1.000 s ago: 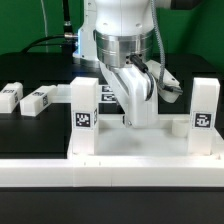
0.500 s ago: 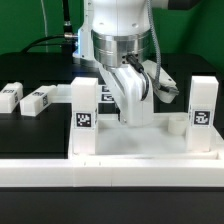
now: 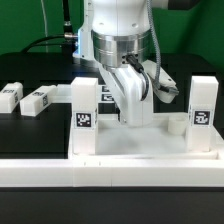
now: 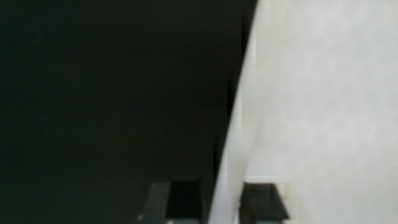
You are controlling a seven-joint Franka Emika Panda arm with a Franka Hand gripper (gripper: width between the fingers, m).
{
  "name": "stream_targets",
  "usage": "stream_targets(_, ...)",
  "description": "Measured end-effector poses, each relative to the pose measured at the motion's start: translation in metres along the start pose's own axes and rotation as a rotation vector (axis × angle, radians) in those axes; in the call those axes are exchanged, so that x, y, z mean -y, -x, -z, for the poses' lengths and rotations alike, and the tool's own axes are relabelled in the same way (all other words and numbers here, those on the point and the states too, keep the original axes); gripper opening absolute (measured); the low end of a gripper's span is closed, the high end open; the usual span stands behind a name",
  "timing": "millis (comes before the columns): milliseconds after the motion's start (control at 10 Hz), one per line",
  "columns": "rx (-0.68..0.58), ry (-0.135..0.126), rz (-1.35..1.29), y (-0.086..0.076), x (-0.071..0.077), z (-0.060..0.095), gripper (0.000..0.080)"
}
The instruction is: Assemble desk
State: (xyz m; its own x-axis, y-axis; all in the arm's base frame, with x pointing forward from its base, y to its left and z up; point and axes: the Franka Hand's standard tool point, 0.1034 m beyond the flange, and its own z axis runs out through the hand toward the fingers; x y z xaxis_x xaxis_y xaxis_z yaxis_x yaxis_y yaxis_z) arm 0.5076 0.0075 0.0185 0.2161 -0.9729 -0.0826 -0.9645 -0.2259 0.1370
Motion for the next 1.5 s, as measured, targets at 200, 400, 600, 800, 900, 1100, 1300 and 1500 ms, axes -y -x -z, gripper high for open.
stream_targets(200, 0.007, 0.021, 0.089, -0.013, -0.010, 0.000, 0.0093)
stream_targets(400, 0.006, 0.029, 0.217, -0.028, -0.021, -0.001, 0.0093)
stream_targets(600, 0.007, 0.031, 0.380, -0.039, -0.027, -0.001, 0.0092)
stream_targets(800, 0.006, 0.032, 0.503, -0.043, -0.028, 0.000, 0.0092)
stream_targets(900, 0.004, 0.032, 0.557, -0.045, -0.028, 0.000, 0.0092)
stream_targets(1100, -0.001, 0.029, 0.688, -0.049, -0.028, 0.000, 0.0092)
stream_targets(1300, -0.001, 0.028, 0.802, -0.050, -0.028, 0.001, 0.0092)
stream_targets(1500, 0.000, 0.028, 0.920, -0.051, -0.027, 0.001, 0.0085)
